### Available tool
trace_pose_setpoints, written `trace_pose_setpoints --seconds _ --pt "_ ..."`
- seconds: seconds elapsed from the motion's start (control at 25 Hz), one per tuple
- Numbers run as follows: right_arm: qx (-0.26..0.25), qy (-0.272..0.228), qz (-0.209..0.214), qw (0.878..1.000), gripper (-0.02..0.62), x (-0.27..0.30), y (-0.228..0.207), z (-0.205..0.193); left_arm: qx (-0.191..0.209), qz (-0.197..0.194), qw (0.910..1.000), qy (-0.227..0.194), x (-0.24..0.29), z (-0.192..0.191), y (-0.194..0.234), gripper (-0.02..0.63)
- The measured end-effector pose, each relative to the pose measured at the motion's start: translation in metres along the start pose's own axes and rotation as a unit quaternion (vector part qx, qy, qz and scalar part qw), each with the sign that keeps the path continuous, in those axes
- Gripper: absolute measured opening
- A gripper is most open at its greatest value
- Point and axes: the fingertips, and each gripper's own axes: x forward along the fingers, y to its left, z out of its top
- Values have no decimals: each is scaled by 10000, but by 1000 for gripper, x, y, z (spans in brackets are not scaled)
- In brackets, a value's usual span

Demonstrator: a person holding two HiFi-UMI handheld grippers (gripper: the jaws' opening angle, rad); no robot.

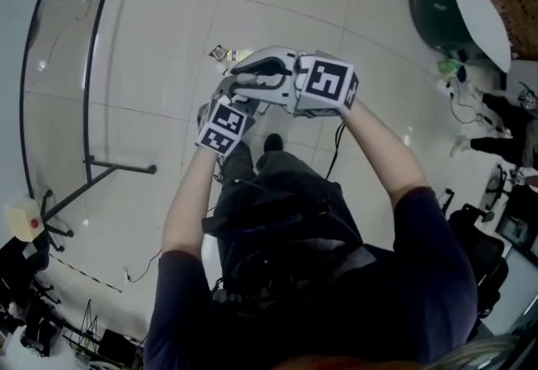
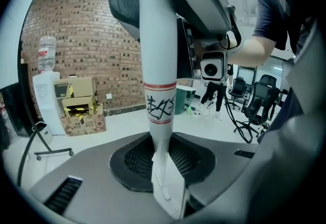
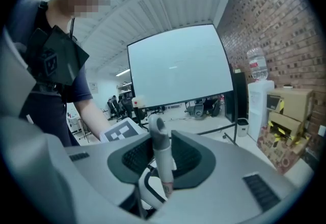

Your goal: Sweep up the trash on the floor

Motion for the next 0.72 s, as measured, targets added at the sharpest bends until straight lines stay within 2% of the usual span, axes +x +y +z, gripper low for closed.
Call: trace_pose_setpoints --seconds 0.08,0.28,0.4,0.52,0.72 --pt "151 31 -22 9999 121 12 -14 -8 -73 -112 9999 17 7 -9 12 84" --pt "315 141 25 9994 126 36 -37 -33 59 -161 9994 302 28 -33 36 84" --pt "453 -44 -138 9989 129 51 -53 -36 -131 146 9996 186 31 -39 60 84" --pt "602 -322 -415 9968 129 62 -73 -30 -57 528 9984 173 32 -37 85 84" --pt "759 -341 -643 9945 129 82 -101 -25 -90 655 9974 291 32 -39 114 86"
